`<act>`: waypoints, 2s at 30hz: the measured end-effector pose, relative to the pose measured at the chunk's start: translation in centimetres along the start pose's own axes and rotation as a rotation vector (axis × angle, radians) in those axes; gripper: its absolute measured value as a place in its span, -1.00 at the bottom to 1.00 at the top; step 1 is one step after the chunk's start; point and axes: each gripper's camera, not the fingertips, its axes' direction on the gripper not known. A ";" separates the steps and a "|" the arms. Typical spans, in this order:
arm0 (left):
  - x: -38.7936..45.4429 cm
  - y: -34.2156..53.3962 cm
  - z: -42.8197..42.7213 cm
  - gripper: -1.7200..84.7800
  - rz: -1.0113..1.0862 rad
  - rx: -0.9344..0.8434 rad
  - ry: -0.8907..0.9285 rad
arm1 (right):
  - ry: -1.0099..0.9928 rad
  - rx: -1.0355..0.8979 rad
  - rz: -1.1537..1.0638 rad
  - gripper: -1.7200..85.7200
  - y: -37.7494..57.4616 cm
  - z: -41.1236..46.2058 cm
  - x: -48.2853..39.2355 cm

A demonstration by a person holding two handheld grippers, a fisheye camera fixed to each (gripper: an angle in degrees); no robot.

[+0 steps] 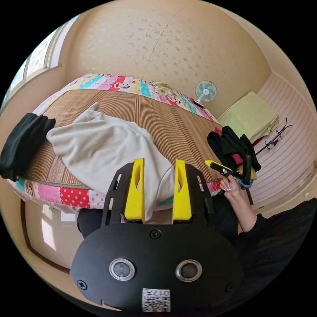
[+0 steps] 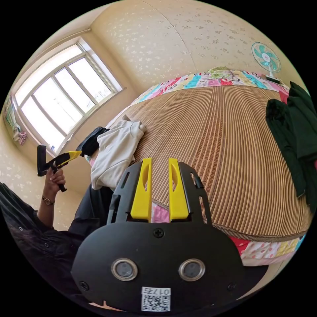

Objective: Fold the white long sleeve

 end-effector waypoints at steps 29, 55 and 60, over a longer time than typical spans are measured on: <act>3.4 11.1 -23.1 -0.88 0.109 0.534 0.146 | -0.350 0.334 -0.686 -0.72 -5.7 -1.8 -5.8; 14.2 14.6 -11.9 -0.93 0.058 0.352 -0.595 | -0.211 0.460 -0.512 -0.95 -11.9 -5.5 -19.8; 16.7 14.4 -13.1 -0.94 0.072 0.436 -0.527 | -0.106 0.858 -0.565 -0.96 -8.1 -18.8 -23.8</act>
